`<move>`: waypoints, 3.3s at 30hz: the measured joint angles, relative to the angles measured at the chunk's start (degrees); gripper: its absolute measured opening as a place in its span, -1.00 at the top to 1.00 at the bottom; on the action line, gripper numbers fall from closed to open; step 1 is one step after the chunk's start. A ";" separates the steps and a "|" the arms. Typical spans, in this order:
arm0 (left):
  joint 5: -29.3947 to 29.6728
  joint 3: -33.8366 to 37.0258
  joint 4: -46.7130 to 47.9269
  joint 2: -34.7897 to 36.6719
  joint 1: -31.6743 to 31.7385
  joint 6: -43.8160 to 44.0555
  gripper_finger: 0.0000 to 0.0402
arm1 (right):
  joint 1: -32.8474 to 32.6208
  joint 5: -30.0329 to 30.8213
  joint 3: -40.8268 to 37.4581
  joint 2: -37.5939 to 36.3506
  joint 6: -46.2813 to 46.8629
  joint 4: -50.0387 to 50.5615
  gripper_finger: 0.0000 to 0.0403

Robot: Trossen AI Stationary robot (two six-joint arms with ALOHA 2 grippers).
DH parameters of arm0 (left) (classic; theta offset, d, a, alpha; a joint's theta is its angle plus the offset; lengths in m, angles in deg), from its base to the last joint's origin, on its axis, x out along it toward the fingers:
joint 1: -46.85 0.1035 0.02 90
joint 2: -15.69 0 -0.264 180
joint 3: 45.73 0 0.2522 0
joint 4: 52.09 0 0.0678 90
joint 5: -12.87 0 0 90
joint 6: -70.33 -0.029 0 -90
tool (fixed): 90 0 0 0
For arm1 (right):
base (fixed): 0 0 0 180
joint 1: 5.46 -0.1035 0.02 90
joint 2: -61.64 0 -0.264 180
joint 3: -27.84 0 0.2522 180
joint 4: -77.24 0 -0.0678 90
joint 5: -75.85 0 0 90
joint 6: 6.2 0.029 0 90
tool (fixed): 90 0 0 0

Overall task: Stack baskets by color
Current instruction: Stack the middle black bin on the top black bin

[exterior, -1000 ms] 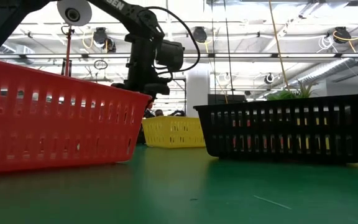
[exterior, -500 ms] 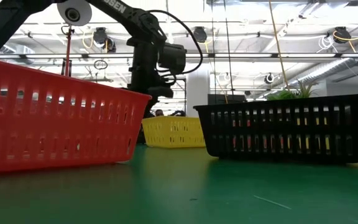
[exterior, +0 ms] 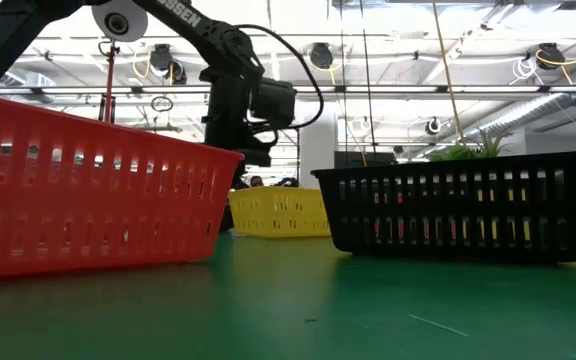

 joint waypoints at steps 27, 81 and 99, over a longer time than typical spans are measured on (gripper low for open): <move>1.30 1.01 4.06 1.95 -1.93 -6.23 0.95 | 0.04 0.17 0.00 -0.02 0.00 -0.04 1.00; 7.60 -7.44 -21.45 20.23 -11.42 -40.76 0.96 | 3.83 -3.15 0.02 11.88 -20.68 -5.99 0.22; 7.64 -7.44 -21.00 17.73 -11.63 -47.56 0.94 | 4.77 1.82 -0.02 15.06 -28.61 -3.61 0.22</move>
